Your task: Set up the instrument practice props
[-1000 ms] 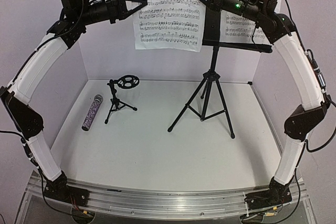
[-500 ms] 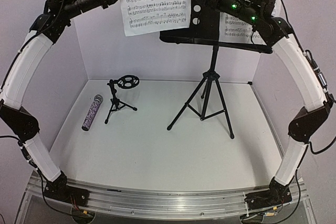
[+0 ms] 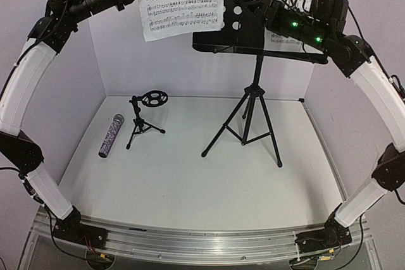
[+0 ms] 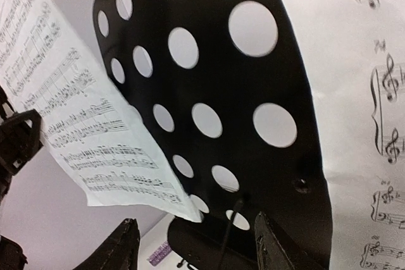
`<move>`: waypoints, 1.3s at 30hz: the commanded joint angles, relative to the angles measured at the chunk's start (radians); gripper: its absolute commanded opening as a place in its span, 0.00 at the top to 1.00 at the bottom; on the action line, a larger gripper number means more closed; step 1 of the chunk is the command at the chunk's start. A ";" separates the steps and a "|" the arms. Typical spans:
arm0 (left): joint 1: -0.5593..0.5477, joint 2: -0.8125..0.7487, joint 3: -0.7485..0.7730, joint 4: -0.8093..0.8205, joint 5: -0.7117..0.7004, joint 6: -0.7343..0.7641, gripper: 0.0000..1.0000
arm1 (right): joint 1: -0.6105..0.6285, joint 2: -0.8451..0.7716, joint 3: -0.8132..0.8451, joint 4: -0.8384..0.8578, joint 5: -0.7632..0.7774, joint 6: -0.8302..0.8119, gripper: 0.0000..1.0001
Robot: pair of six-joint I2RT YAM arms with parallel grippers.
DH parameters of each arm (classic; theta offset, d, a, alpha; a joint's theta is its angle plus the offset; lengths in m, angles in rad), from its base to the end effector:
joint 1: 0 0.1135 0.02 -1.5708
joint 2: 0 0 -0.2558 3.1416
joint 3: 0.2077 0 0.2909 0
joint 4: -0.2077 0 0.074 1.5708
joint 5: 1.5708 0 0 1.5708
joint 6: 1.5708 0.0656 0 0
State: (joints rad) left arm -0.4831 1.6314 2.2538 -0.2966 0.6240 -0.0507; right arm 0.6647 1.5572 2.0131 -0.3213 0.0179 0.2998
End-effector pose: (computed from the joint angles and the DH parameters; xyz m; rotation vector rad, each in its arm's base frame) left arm 0.2942 -0.1976 0.6242 0.8082 1.0887 -0.8393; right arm 0.3030 0.2359 0.5672 -0.2541 1.4611 0.7754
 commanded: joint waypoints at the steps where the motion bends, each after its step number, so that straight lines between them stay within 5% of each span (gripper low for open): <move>1: 0.005 -0.001 -0.005 0.045 0.029 0.041 1.00 | 0.006 -0.010 -0.048 -0.033 0.080 -0.010 0.48; 10: 0.005 0.008 -0.016 0.064 0.032 0.032 1.00 | 0.006 0.011 -0.070 -0.038 0.013 -0.001 0.66; 25: 0.005 0.051 -0.006 0.108 0.043 -0.032 1.00 | 0.005 0.089 -0.012 -0.033 -0.044 0.044 0.65; 32: 0.004 0.069 0.009 0.088 0.006 -0.141 1.00 | 0.005 0.063 -0.043 -0.026 -0.058 0.042 0.99; 39: 0.006 0.082 0.039 0.076 -0.018 -0.238 1.00 | 0.006 0.016 -0.117 0.058 -0.082 0.018 1.00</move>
State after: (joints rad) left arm -0.4831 1.7081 2.2423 -0.2361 0.6235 -0.2064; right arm 0.6737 1.6325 1.9287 -0.3426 -0.0395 0.3427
